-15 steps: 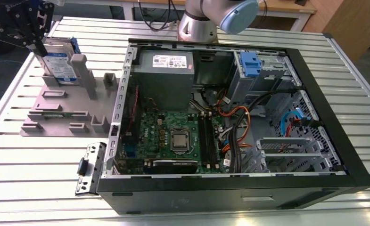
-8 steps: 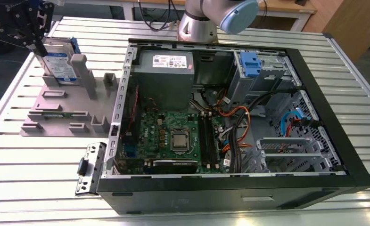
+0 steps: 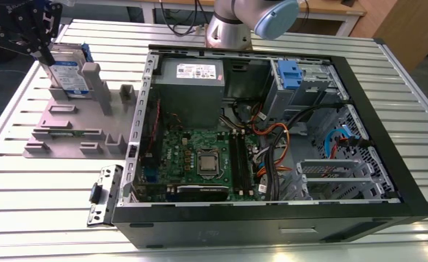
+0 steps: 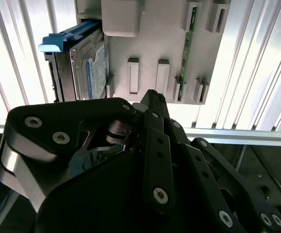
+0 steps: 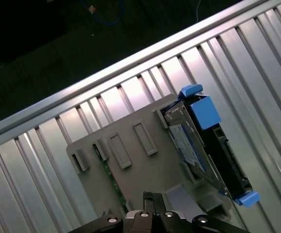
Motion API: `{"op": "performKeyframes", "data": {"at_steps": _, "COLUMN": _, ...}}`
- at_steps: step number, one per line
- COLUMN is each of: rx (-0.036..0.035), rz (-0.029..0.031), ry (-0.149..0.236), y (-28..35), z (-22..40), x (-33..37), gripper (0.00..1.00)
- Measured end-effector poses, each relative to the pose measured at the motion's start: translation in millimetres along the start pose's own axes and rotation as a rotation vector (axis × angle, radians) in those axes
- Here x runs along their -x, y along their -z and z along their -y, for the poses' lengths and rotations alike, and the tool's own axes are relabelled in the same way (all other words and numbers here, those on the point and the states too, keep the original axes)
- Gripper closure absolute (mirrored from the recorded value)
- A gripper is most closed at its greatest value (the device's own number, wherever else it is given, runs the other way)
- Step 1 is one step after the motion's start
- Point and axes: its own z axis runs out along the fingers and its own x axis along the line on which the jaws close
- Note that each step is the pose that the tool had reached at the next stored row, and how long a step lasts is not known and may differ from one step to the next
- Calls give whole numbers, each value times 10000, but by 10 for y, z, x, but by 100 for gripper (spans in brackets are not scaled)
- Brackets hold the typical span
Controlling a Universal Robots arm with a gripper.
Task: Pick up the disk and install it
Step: 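Pick up the disk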
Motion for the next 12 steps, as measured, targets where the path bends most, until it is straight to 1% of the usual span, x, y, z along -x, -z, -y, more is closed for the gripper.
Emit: {"op": "performKeyframes", "data": {"at_steps": 12, "rx": 1, "rz": -7, "ry": 113, "y": 0, "z": 0, "x": 0, "gripper": 90}}
